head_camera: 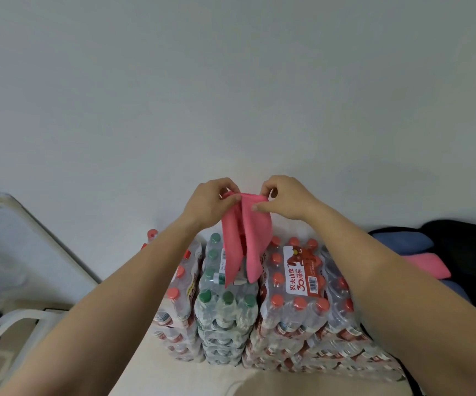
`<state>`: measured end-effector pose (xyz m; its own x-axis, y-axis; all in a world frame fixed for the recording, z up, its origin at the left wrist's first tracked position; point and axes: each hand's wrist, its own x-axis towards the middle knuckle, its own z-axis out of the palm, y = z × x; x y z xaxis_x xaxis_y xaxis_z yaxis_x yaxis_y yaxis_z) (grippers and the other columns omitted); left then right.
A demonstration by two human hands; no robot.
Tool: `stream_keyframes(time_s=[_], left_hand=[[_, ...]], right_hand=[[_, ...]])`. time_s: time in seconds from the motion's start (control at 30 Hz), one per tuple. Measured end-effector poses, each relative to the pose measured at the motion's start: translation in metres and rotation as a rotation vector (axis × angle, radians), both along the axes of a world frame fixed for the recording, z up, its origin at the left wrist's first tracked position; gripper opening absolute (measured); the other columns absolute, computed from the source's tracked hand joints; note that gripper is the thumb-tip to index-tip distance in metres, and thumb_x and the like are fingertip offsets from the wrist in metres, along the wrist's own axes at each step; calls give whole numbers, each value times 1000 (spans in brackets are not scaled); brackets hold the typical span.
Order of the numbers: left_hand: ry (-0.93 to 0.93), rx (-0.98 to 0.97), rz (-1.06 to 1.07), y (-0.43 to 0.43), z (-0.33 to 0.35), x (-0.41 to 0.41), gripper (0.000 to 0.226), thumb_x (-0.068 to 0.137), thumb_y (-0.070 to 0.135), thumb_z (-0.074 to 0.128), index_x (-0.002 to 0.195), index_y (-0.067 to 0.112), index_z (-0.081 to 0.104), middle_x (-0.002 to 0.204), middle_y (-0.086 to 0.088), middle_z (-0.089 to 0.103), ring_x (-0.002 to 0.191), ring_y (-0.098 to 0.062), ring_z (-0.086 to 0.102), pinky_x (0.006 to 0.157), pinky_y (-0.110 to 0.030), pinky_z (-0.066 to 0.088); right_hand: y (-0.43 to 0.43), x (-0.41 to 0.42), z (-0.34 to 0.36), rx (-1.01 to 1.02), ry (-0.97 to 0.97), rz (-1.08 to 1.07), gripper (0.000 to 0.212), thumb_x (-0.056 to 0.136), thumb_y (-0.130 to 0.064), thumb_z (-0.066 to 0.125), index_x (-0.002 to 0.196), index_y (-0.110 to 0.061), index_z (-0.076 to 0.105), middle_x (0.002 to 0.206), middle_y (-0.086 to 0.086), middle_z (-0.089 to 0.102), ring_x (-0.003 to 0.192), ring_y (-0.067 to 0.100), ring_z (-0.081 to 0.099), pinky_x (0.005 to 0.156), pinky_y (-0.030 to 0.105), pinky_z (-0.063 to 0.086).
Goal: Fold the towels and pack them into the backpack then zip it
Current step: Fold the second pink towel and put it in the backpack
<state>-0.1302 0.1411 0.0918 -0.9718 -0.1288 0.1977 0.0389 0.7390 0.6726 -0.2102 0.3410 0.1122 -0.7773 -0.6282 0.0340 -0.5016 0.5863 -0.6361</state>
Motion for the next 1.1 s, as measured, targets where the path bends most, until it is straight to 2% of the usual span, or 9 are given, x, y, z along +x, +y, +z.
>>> stream_keyframes(time_s=[0.1,0.2,0.27,0.33,0.47,0.63,0.77,0.9,1.1], left_hand=[[27,-133,70,-14,7,1,3,89,31,62,87,32,64,75,7,65,72,-13,59,64,-32,49],[28,-225,131,-26,13,-1,4,90,33,60,91,33,64,81,12,64,81,-15,59,65,-30,45],[33,-284,184,-31,15,-3,6,91,34,58,94,33,63,86,13,65,87,-17,60,67,-30,43],[54,-314,239,-36,16,-5,7,91,34,56,96,33,62,89,11,68,91,-20,61,68,-32,44],[89,-310,343,-43,22,-8,9,92,31,54,97,32,62,93,6,69,92,-25,62,67,-31,41],[103,-334,420,-46,24,-5,10,94,29,52,98,30,61,95,3,69,91,-27,61,66,-31,38],[114,-332,481,-50,20,-2,11,96,29,51,100,28,61,97,3,69,91,-25,61,66,-31,39],[75,-331,515,-55,11,3,11,97,29,50,100,28,61,96,3,70,89,-26,62,66,-32,42],[42,-250,582,-66,2,11,11,96,29,50,100,28,61,96,1,69,89,-27,61,69,-36,47]], right_hand=[[9,-5,-5,-34,-72,1,30,79,-38,80,72,-14,63,84,0,65,82,19,60,78,35,49],[12,-6,0,-94,-147,31,27,84,-27,77,70,-9,61,90,8,70,90,21,65,82,28,49],[10,-6,6,-95,-181,65,28,83,-20,76,68,-5,58,80,9,68,78,20,63,80,30,49],[8,-7,10,-88,-196,102,29,83,-17,75,68,-1,55,65,6,55,62,16,50,69,33,45],[11,-10,10,-80,-224,81,22,83,-19,77,78,-6,60,60,-2,57,55,7,50,63,23,42],[19,-12,2,21,-251,129,7,90,-21,70,96,-19,74,83,-4,72,72,4,63,74,23,50],[29,-12,-10,158,-190,75,20,95,-29,63,76,-27,67,72,-10,63,64,3,55,64,24,40],[47,-17,-25,143,-65,-111,28,94,-34,63,68,-27,54,68,-9,51,64,5,47,58,24,32],[68,-23,-24,0,78,-282,22,95,-35,61,82,-17,64,78,-2,63,75,16,55,67,31,40]])
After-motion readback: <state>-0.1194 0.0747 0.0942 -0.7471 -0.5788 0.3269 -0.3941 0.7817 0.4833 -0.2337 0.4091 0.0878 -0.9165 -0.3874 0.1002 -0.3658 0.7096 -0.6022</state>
